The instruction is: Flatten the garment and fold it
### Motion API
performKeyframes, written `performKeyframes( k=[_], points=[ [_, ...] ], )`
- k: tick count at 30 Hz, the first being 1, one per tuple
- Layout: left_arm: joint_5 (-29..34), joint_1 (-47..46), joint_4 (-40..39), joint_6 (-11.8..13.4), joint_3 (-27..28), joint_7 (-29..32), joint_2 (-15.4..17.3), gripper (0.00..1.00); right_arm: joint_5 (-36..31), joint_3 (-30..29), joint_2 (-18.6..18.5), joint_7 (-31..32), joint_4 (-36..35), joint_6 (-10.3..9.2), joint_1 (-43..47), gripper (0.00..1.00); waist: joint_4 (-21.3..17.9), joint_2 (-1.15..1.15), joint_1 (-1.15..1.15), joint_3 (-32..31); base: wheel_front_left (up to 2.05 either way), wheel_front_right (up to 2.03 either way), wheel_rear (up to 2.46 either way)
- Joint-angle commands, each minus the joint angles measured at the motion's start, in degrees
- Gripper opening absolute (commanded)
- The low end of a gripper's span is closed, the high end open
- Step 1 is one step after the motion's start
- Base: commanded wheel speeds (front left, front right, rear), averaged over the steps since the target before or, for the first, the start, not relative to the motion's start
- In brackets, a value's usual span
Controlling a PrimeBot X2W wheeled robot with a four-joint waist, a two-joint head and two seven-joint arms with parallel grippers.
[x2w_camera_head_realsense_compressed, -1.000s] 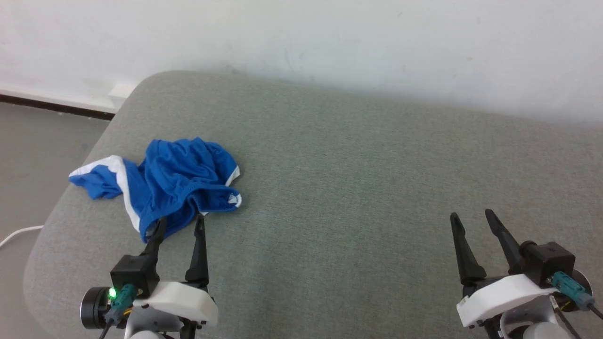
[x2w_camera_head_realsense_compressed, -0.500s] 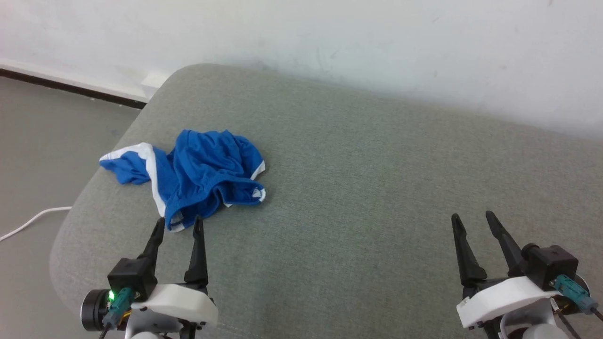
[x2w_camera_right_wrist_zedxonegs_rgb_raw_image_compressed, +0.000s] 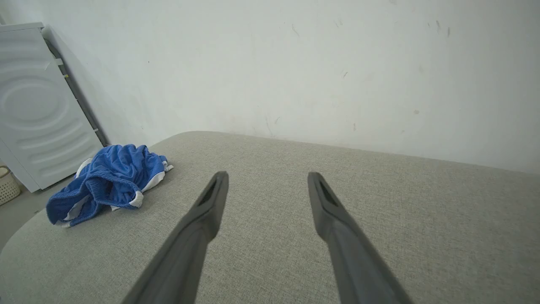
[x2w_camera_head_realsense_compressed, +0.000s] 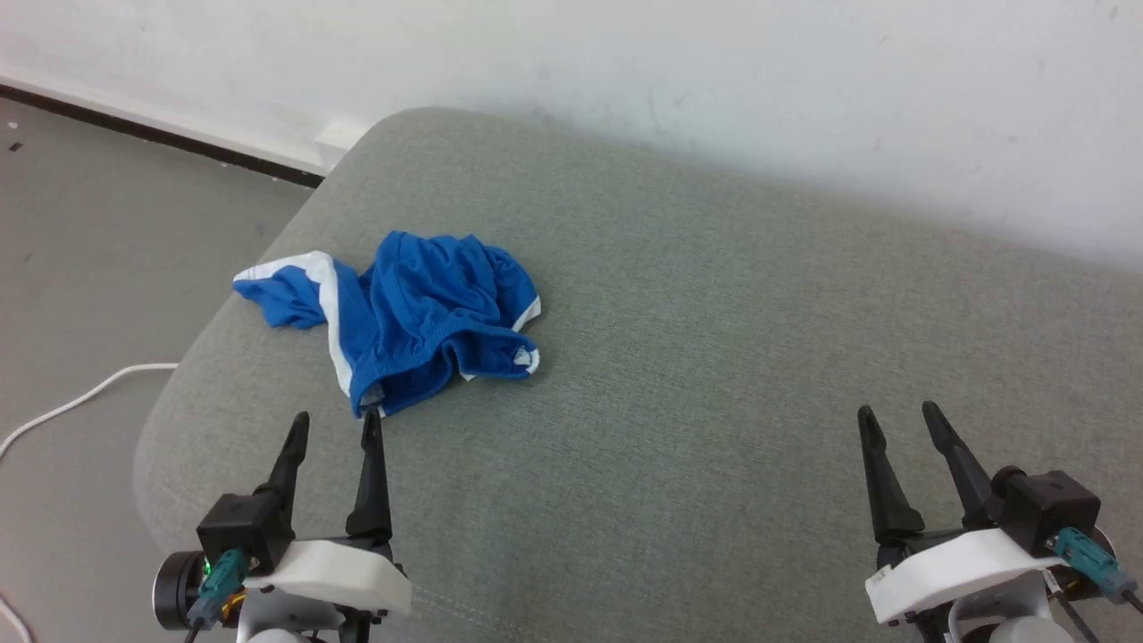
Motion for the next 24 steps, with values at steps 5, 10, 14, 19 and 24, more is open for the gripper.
performKeyframes(
  k=[5,10,14,19,24],
  points=[
    [-0.7,-1.3,0.6,0.3,0.1,-1.0,-0.1,1.00,0.8,-0.3,0.2,-1.2,0.6,-0.05,0.3,1.00,1.4,0.00,0.00,0.1,0.00,0.00,0.00],
    [-1.1,-1.3,1.0,0.3,0.1,-1.6,-0.1,1.00,1.4,-0.2,0.2,-1.8,1.0,-0.05,0.5,1.00,2.5,0.00,0.00,0.0,0.00,0.00,0.00],
    [-1.5,-1.4,1.3,0.2,0.0,-2.1,-0.1,1.00,1.6,-0.2,0.2,-2.3,1.3,-0.05,0.5,1.00,3.4,0.00,0.00,0.1,0.00,0.00,0.00],
    [-2.0,-1.5,1.8,0.3,-0.1,-2.7,-0.1,1.00,1.0,-0.2,0.2,-2.9,2.4,-0.05,0.5,1.00,4.6,0.00,0.00,0.1,0.00,0.00,0.00],
    [-2.0,-1.5,1.9,0.4,0.0,-2.9,-0.1,1.00,-1.2,-0.3,0.2,-3.1,2.8,-0.05,0.4,1.00,4.6,0.00,0.00,0.1,0.00,0.00,0.00]
  ],
)
